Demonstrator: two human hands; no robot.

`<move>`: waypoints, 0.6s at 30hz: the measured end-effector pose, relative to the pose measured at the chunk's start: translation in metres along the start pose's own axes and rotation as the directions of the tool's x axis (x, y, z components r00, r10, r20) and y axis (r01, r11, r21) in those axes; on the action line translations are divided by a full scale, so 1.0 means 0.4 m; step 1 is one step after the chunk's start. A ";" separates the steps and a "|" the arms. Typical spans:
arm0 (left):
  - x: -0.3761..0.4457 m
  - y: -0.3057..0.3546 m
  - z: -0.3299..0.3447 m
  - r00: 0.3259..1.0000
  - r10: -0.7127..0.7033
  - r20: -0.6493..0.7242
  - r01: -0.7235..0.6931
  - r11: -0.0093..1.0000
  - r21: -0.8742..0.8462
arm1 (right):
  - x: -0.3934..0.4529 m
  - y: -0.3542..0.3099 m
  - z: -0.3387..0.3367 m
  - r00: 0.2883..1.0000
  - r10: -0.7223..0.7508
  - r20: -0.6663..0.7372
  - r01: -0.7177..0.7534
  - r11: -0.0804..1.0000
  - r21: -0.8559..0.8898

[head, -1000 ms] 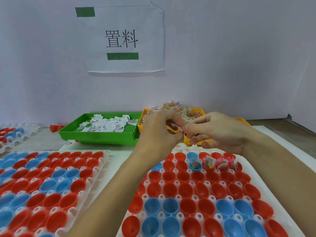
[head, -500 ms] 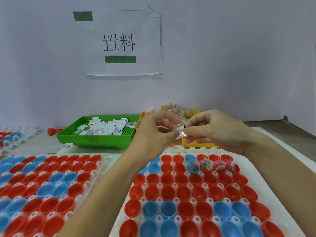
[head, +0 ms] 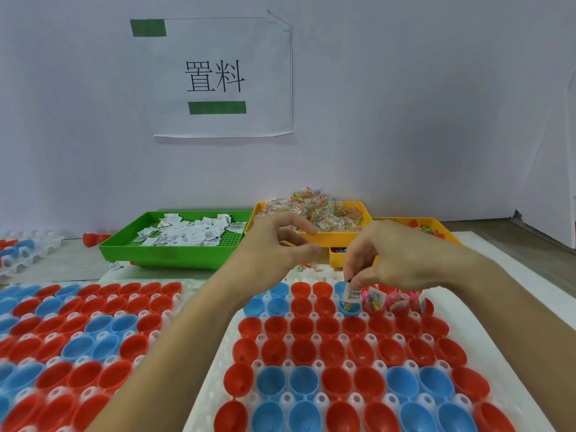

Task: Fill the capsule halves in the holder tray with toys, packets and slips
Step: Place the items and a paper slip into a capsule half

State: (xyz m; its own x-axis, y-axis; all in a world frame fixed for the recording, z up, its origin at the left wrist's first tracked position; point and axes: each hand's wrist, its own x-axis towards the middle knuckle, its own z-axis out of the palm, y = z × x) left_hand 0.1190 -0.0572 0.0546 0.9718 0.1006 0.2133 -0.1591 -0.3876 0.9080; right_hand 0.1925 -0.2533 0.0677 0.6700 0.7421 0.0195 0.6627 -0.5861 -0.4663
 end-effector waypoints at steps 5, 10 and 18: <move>0.003 -0.003 -0.013 1.000 0.023 -0.012 -0.022 1.000 0.016 | 0.009 -0.004 0.020 1.000 -0.011 0.024 0.011 1.000 -0.018; 0.001 -0.002 -0.014 0.999 0.036 -0.005 -0.036 0.999 0.027 | 0.009 -0.006 0.021 0.999 -0.004 0.045 0.006 0.999 -0.045; 0.002 -0.003 -0.018 0.999 0.048 0.004 -0.048 0.998 0.036 | 0.019 -0.011 0.040 0.996 0.017 0.090 -0.007 0.994 -0.106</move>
State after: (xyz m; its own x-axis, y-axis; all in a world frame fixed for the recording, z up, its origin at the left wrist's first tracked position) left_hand 0.1188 -0.0502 0.0561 0.9638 0.0780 0.2549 -0.1992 -0.4251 0.8830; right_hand 0.1894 -0.2399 0.0556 0.6482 0.7584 -0.0681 0.6895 -0.6226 -0.3700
